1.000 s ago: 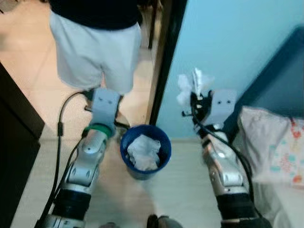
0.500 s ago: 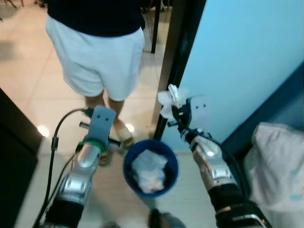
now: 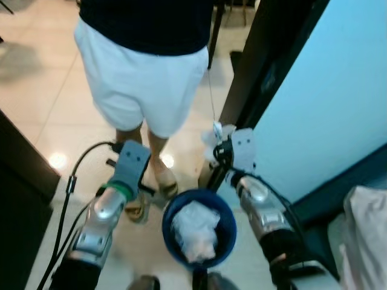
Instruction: Clean up the room
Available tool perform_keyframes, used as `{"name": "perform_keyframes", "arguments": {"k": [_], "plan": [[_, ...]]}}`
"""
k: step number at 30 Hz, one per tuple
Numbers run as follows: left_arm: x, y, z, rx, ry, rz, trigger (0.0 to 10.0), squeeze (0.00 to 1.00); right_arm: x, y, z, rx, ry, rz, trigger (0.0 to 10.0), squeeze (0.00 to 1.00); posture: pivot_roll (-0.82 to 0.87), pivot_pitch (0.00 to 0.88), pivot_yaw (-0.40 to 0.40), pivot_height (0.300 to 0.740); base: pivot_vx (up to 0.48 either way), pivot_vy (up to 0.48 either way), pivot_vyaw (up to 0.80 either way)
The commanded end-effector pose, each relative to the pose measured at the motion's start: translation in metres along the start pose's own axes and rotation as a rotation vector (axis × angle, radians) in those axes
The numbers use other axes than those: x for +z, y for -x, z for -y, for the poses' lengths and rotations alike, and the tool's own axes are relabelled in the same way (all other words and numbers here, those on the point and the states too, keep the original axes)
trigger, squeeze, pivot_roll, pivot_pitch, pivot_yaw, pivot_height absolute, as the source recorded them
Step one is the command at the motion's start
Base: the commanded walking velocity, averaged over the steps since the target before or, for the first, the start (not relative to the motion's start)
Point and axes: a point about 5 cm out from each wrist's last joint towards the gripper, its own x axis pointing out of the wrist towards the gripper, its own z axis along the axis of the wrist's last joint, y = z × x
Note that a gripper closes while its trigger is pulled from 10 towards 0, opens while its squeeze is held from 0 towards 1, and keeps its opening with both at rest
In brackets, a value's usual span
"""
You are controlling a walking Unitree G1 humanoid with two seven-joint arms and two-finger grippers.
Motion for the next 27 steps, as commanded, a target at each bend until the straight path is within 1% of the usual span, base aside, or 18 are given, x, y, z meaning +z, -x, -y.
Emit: {"name": "perform_keyframes", "arguments": {"k": [1, 2, 3, 4, 5, 6, 7, 8, 11, 13, 14, 18, 19, 23, 27], "plan": [[-0.004, 0.003, 0.005, -0.027, -0.004, -0.011, 10.0, 0.00, -0.014, 0.004, 0.000, -0.009, 0.003, -0.056, 10.0, 0.00, 0.05, 0.094, 0.010, 0.726, 0.000, 0.000, 0.00], [-0.002, 0.005, 0.009, -0.105, -0.079, 0.005, 10.0, 0.00, -0.028, 0.007, 0.001, -0.017, -0.009, -0.124, 10.0, 0.00, 0.06, 0.089, 0.008, 0.726, 0.000, 0.000, 0.00], [-0.002, 0.005, 0.009, -0.105, -0.079, 0.005, 10.0, 0.00, -0.028, 0.007, 0.001, -0.017, -0.009, -0.124, 10.0, 0.00, 0.06, 0.089, 0.008, 0.726, 0.000, 0.000, 0.00], [0.000, 0.006, 0.011, -0.142, -0.124, 0.015, 10.0, 0.00, -0.041, 0.009, -0.001, -0.010, -0.019, -0.193, 10.0, 0.00, 0.07, 0.093, 0.009, 0.726, 0.000, 0.000, 0.00], [0.000, 0.006, 0.011, -0.142, -0.124, 0.015, 10.0, 0.00, -0.041, 0.009, -0.001, -0.010, -0.019, -0.193, 10.0, 0.00, 0.07, 0.093, 0.009, 0.726, 0.000, 0.000, 0.00], [0.001, 0.006, 0.011, -0.161, -0.152, 0.020, 10.0, 0.00, -0.050, 0.011, -0.004, 0.001, -0.030, -0.249, 10.0, 0.00, 0.08, 0.100, 0.013, 0.726, 0.000, 0.000, 0.00], [0.002, 0.008, 0.011, -0.162, -0.163, 0.020, 10.0, 0.00, -0.056, 0.011, -0.009, 0.020, -0.049, -0.296, 10.0, 0.00, 0.09, 0.119, 0.021, 0.726, 0.000, 0.000, 0.00], [0.002, 0.010, 0.011, -0.159, -0.163, 0.019, 10.0, 0.00, -0.061, 0.012, -0.013, 0.034, -0.052, -0.337, 10.0, 0.00, 0.09, 0.119, 0.021, 0.726, 0.000, 0.000, 0.00], [0.001, 0.012, 0.011, -0.159, -0.165, 0.018, 10.0, 0.00, -0.063, 0.012, -0.015, 0.042, -0.054, -0.359, 10.0, 0.00, 0.09, 0.119, 0.021, 0.726, 0.000, 0.000, 0.00], [0.002, 0.016, 0.012, -0.157, -0.145, 0.014, 10.0, 0.00, -0.066, 0.012, -0.020, 0.060, -0.082, -0.372, 10.0, 0.00, 0.11, 0.154, 0.032, 0.726, 0.000, 0.000, 0.00], [0.002, 0.019, 0.013, -0.156, -0.138, 0.013, 10.0, 0.00, -0.066, 0.012, -0.021, 0.065, -0.087, -0.373, 10.0, 0.31, 0.12, 0.160, 0.035, 0.726, 0.000, 0.000, 0.00], [0.003, 0.021, 0.013, -0.160, -0.135, 0.013, 10.0, 0.00, -0.067, 0.012, -0.022, 0.066, -0.087, -0.375, 10.0, 0.31, 0.12, 0.160, 0.035, 0.726, 0.000, 0.000, 0.00], [0.003, 0.024, 0.014, -0.164, -0.130, 0.013, 10.0, 0.00, -0.065, 0.011, -0.022, 0.067, -0.079, -0.356, 10.0, 1.00, 0.13, 0.164, 0.037, 0.726, 0.000, 0.000, 0.00], [0.003, 0.025, 0.013, -0.165, -0.130, 0.012, 10.0, 0.00, -0.063, 0.010, -0.020, 0.056, -0.078, -0.342, 10.0, 1.00, 0.13, 0.160, 0.038, 0.726, 0.000, 0.000, 0.00], [0.004, 0.022, 0.011, -0.156, -0.129, 0.011, 10.0, 0.00, -0.058, 0.006, -0.017, 0.044, -0.097, -0.325, 10.0, 1.00, 0.12, 0.156, 0.038, 0.726, 0.000, 0.000, 0.00]]}}
